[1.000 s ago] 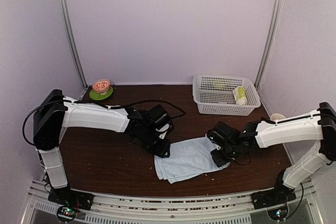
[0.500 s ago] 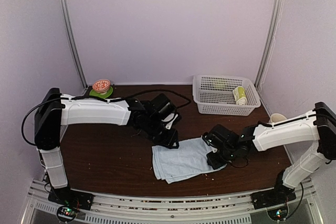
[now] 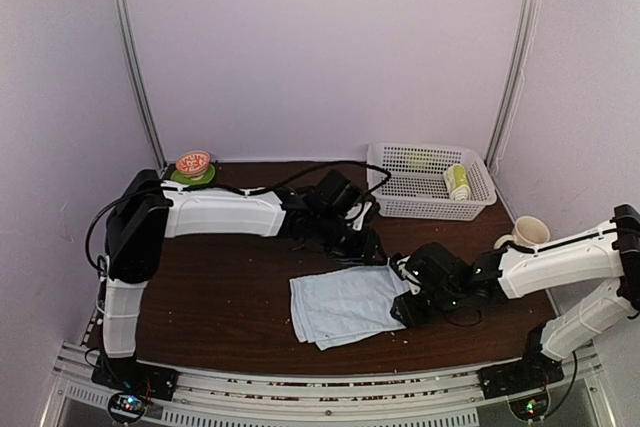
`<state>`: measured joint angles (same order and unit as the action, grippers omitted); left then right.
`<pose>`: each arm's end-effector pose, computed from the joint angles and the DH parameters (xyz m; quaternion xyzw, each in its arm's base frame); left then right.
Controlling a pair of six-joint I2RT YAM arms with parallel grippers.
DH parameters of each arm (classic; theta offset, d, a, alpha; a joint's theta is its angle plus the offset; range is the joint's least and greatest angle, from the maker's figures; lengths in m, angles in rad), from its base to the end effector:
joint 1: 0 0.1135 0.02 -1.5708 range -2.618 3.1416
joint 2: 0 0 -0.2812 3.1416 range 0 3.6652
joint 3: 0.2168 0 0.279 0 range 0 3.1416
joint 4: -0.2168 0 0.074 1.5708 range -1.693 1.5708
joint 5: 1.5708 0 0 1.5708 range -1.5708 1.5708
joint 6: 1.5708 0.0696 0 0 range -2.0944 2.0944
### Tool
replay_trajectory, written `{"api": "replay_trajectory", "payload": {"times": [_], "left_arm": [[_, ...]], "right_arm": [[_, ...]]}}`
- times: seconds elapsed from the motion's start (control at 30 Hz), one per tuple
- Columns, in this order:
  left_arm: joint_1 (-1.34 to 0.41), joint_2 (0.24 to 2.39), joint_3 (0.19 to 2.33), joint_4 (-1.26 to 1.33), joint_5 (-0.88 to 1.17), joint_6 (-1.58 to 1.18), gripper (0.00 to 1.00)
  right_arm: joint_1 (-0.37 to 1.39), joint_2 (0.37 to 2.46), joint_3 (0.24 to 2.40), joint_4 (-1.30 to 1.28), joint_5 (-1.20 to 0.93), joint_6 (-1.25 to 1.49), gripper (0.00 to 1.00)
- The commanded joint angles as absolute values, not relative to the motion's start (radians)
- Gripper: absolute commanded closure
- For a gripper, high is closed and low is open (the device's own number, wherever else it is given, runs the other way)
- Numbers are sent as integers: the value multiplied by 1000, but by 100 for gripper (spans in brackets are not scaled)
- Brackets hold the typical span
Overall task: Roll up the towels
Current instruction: Roll the towel at the center of the board.
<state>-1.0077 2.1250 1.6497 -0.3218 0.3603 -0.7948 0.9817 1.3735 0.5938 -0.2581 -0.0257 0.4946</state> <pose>0.2648 -0.4654 0.1818 0.1640 0.8988 -0.3940 0.1002 0.1506 0.2286 0.1167 -0.2359 0.9353 0.1864 0.1865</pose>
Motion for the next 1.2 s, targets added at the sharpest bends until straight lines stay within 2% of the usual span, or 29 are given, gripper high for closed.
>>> {"api": "replay_trajectory", "payload": {"times": [0.0,0.5,0.67,0.93,1.17], "left_arm": [[-999,2190,1733,-201,460,-857,67],[-963,2367,1838,-112,576,-975,68],[-948,2404,1815,-83,605,-1023,70],[-940,2443,1822,-135,607,-1033,82],[-937,2443,1814,-152,594,-1018,90]], "right_arm": [[986,1356,558,-254,-57,482,51],[986,1390,574,-250,-71,472,50],[988,1362,591,-275,-75,465,45],[988,1298,690,-420,-63,430,35],[976,1223,832,-564,-44,443,33]]}}
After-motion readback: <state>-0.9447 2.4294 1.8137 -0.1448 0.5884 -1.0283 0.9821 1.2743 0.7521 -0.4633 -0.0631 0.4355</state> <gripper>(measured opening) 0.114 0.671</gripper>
